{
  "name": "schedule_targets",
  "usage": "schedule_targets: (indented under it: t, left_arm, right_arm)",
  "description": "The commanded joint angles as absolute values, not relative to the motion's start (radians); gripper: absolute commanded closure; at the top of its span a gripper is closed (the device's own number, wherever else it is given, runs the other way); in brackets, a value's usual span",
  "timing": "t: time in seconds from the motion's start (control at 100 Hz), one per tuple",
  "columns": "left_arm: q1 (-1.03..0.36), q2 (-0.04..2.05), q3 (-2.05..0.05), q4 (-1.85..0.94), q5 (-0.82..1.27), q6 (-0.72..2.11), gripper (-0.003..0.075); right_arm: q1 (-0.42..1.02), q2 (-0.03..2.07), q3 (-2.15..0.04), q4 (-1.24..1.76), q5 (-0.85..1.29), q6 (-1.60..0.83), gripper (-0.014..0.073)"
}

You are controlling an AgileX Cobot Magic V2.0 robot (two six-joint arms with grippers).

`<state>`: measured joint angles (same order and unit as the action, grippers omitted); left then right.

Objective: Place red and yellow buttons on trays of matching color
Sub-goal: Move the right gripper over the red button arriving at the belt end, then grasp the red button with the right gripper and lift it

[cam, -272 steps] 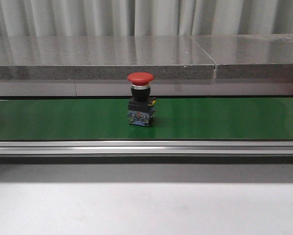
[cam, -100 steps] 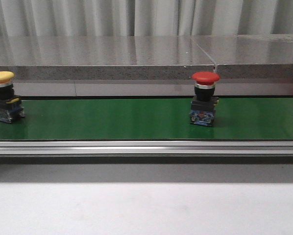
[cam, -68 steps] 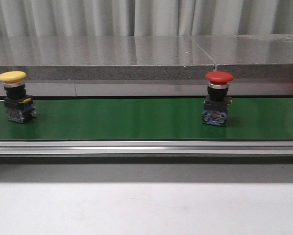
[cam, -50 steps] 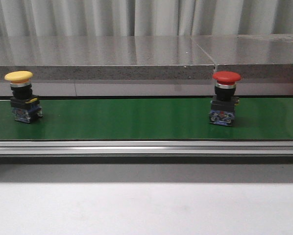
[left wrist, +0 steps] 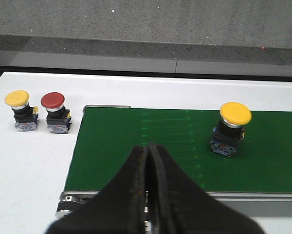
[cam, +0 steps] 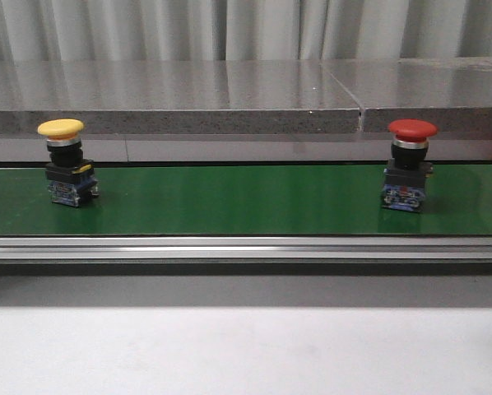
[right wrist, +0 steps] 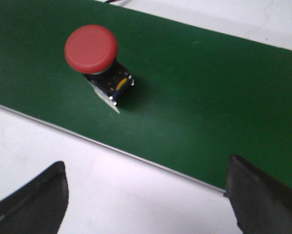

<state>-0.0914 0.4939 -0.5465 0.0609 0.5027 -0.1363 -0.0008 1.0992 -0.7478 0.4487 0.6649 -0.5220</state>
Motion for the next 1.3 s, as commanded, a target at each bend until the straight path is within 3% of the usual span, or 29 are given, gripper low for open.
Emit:
schedule_targets:
  t: [0.0, 0.56, 0.66, 0.83, 0.9, 1.11, 1.29]
  left_arm:
    - [-0.1, 0.499, -0.575, 0.061, 0.426, -0.138, 0.0739]
    - [-0.1, 0.499, -0.575, 0.061, 0.426, -0.138, 0.0739]
    - [-0.1, 0.499, -0.575, 0.061, 0.426, -0.138, 0.0739]
    - [-0.1, 0.499, -0.575, 0.061, 0.426, -0.138, 0.0739]
    - [-0.1, 0.499, -0.575, 0.061, 0.426, -0.138, 0.0739]
    - [-0.1, 0.499, -0.575, 0.061, 0.429, -0.138, 0.0739]
    - [-0.1, 0.499, -0.575, 0.061, 0.429, -0.138, 0.0739]
  right_arm:
    - [0.021, 1.141, -0.794, 0.48, 0.605, -0.536, -0.0052]
    - [0.069, 1.432, -0.965, 0.491, 0.486, -0.536, -0.0045]
    - [0.069, 1.455, -0.972, 0.491, 0.493, -0.536, 0.0048]
    - [0.068, 1.459, -0.984, 0.49, 0.528, -0.536, 0.0366]
    - [0.065, 1.458, -1.006, 0.488, 0.56, -0.536, 0.044]
    - [-0.01, 1.453, -1.133, 0.487, 0.673, -0.536, 0.0453]
    - [-0.177, 1.455, -1.238, 0.483, 0.7, -0.531, 0.0453]
